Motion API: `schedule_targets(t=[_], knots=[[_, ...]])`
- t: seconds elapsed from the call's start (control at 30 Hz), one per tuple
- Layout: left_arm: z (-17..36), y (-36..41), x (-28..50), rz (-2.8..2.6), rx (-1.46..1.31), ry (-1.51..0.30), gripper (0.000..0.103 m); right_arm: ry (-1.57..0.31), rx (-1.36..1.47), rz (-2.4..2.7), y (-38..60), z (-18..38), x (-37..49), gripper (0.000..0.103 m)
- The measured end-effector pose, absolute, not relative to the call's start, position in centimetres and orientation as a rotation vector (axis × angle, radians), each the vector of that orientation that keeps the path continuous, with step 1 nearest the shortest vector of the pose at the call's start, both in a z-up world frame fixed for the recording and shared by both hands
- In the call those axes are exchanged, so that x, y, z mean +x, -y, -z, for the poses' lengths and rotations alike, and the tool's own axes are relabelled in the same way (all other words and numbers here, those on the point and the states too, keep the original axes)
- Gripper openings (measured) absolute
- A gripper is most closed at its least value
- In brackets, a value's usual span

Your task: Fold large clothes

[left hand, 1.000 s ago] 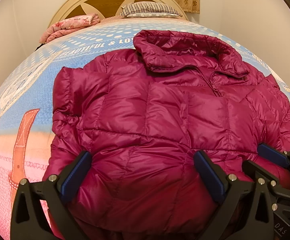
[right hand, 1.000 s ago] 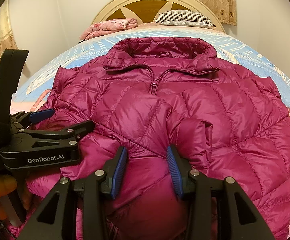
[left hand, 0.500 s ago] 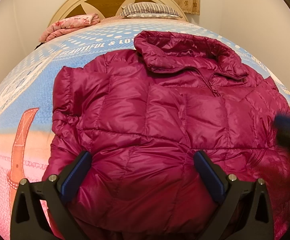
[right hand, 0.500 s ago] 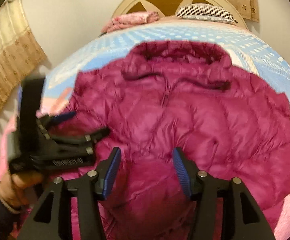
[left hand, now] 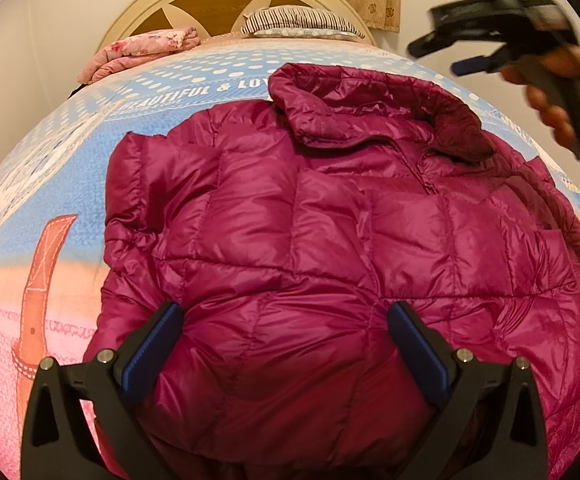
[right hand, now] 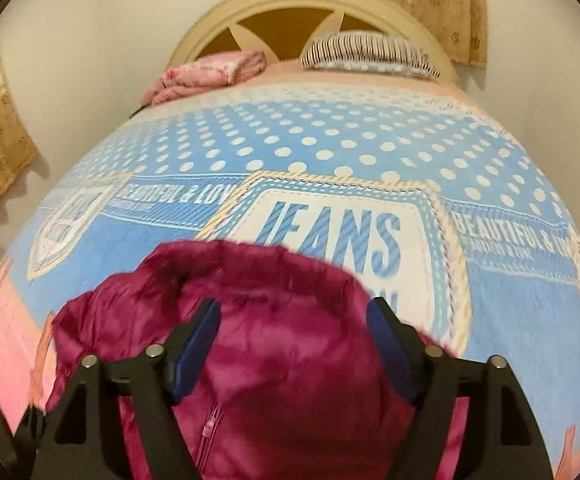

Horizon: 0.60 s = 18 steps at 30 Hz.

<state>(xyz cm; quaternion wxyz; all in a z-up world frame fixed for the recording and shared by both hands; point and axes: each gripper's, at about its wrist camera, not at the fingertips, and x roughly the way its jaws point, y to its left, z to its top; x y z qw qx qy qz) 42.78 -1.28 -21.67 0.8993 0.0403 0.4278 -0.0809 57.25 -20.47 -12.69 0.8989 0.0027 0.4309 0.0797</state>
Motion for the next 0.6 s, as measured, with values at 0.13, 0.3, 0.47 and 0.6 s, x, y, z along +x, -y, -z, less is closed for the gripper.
schedule_targets(t=[0.13, 0.3, 0.47, 0.6], knots=[[21.7, 1.2, 42.8, 0.172, 0.076, -0.884, 0.103, -0.945, -0.065, -0.13, 20.6, 14.4, 60.2, 0.077], [21.7, 1.1, 42.7, 0.175, 0.071, -0.884, 0.103, -0.941, -0.202, -0.13, 19.3, 16.4, 60.6, 0.077], [21.7, 1.1, 42.8, 0.176, 0.07, -0.883, 0.103, -0.907, -0.287, -0.12, 18.8, 16.5, 59.3, 0.027], [21.7, 1.2, 42.8, 0.175, 0.072, -0.883, 0.103, -0.881, -0.291, -0.123, 19.5, 16.1, 57.9, 0.01]])
